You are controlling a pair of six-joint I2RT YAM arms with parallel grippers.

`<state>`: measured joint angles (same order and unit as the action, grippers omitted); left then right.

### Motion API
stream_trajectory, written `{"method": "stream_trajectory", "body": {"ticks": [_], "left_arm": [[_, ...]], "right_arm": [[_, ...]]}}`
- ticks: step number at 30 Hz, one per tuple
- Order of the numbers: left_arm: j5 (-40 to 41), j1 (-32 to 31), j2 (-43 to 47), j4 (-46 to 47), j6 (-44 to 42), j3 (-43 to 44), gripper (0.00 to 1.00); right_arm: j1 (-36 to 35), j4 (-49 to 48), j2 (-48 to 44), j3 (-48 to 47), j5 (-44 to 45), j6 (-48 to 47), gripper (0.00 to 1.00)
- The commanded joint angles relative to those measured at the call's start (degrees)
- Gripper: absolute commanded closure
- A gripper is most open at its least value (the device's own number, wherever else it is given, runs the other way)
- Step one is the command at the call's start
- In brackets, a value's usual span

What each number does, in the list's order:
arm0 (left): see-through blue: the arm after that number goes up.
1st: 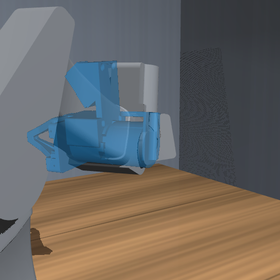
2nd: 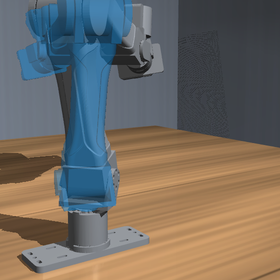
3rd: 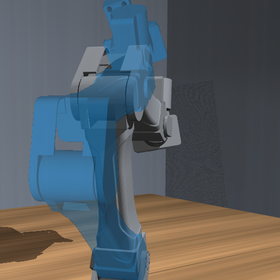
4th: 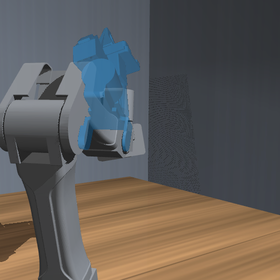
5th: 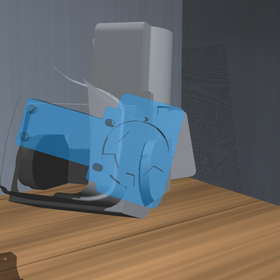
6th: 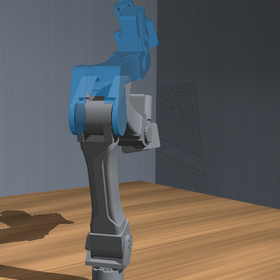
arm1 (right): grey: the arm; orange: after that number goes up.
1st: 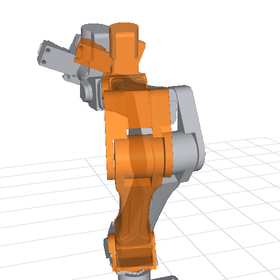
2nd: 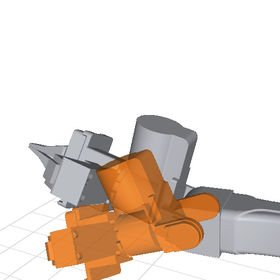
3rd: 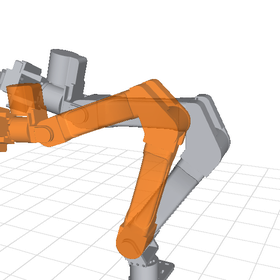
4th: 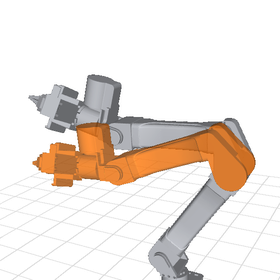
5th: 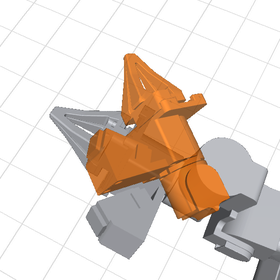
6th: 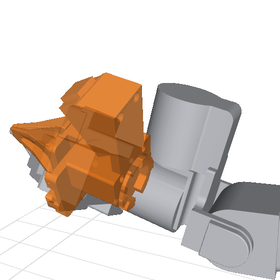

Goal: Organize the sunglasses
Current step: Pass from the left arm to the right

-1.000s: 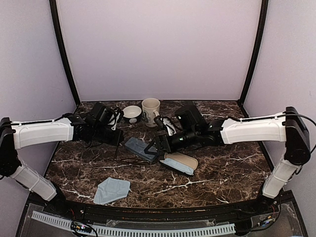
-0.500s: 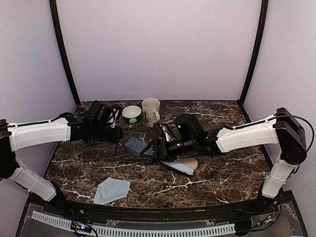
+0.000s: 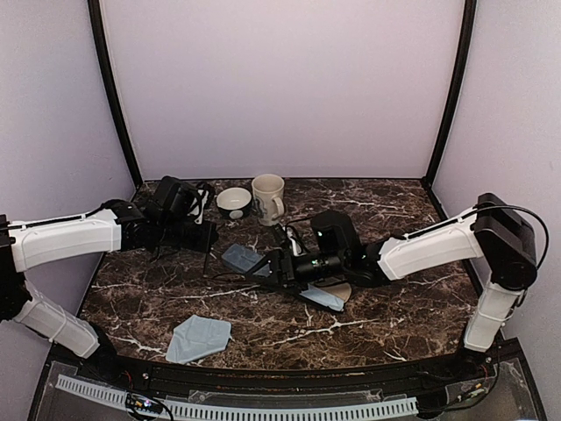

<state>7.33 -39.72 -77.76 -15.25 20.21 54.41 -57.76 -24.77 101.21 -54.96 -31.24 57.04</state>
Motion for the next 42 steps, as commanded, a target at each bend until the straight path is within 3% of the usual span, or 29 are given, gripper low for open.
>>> {"method": "stream_trajectory", "body": {"ticks": [1,13,15,32,34,42], "left_arm": [[0.2,-0.4,1.7,0.9,0.7,1.2,1.0],[0.0,-0.4,1.7,1.0,0.8,1.0,1.0],[0.1,-0.4,1.8,1.0,0.8,0.9,1.0],[-0.1,-0.4,1.7,1.1,1.0,0.6,1.0],[-0.2,-0.4,1.9,1.2,1.2,0.4,1.0],[-0.5,-0.4,2.9,1.8,1.2,-0.3,0.98]], "right_arm": [[-0.5,-6.4,1.1,0.9,-0.9,1.2,0.21],[-0.6,-8.0,2.2,1.3,-0.9,1.2,0.21],[-0.6,-8.2,2.2,1.5,-2.4,2.8,0.46],[-0.6,-7.2,1.9,1.3,-2.4,2.3,0.45],[-0.5,-6.4,1.8,1.1,-2.3,1.0,0.58],[-0.1,-0.9,1.4,-0.8,-0.9,-2.8,0.69]]}}
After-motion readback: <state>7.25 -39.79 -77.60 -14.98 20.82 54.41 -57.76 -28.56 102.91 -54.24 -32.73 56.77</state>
